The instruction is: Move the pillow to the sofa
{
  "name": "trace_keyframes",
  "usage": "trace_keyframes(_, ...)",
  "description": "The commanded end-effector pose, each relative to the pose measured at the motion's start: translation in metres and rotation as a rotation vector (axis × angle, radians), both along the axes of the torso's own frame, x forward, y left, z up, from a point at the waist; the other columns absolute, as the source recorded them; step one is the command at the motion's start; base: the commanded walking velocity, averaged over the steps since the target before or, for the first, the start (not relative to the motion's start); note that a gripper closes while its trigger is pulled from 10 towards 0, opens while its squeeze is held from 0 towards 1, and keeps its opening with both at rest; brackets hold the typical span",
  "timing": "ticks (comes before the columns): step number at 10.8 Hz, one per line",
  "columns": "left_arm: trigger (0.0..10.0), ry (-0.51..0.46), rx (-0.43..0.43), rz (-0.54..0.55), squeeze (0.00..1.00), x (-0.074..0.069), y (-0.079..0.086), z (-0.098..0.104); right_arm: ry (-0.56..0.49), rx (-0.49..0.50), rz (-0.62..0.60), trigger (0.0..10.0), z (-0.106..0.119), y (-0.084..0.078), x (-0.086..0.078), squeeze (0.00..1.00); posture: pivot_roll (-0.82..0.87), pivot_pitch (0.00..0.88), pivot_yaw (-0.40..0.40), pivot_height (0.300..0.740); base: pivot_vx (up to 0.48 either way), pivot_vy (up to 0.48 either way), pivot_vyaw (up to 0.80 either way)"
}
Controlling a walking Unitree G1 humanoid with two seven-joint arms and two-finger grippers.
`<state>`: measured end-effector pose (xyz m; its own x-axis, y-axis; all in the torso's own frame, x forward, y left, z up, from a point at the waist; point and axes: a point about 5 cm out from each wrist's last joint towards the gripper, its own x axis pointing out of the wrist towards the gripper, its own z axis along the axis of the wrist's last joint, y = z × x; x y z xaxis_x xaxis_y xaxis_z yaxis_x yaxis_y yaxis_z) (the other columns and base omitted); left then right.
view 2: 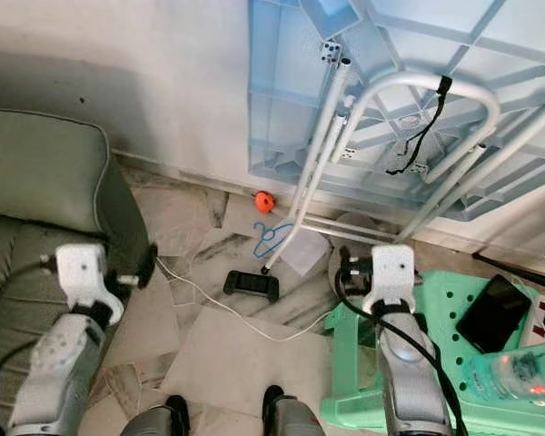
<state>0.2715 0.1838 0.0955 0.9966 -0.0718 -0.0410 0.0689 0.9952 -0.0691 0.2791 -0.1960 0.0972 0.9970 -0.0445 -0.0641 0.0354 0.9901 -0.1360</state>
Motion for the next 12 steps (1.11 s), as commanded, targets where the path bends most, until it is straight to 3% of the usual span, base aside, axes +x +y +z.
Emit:
trace_keyframes(1, 10.0, 0.053, -0.014, 0.012, 0.00, -0.006, -0.001, -0.005, 0.004, -0.007, -0.019, 10.0, 0.004, -0.002, -0.004, 0.00, -0.07, 0.230, -0.079, 0.740, 0.000, 0.000, 0.00)
trace_keyframes(4, 10.0, 0.061, -0.050, 0.001, 0.00, -0.001, -0.007, -0.002, 0.019, -0.031, 0.021, 10.0, 0.005, 0.005, -0.002, 0.00, -0.07, 0.222, -0.086, 0.740, 0.000, 0.000, 0.53)
trace_keyframes(7, 10.0, 0.055, -0.033, 0.060, 0.00, 0.009, 0.001, 0.004, -0.004, -0.055, 0.077, 10.0, 0.015, 0.010, 0.002, 0.00, -0.08, 0.214, -0.085, 0.740, 0.000, 0.000, 0.80)
trace_keyframes(12, 10.0, 0.068, -0.009, 0.120, 0.00, 0.009, 0.008, 0.002, -0.017, -0.055, 0.108, 10.0, 0.019, 0.018, 0.004, 0.00, -0.09, 0.225, -0.084, 0.740, 0.000, 0.000, 0.80)
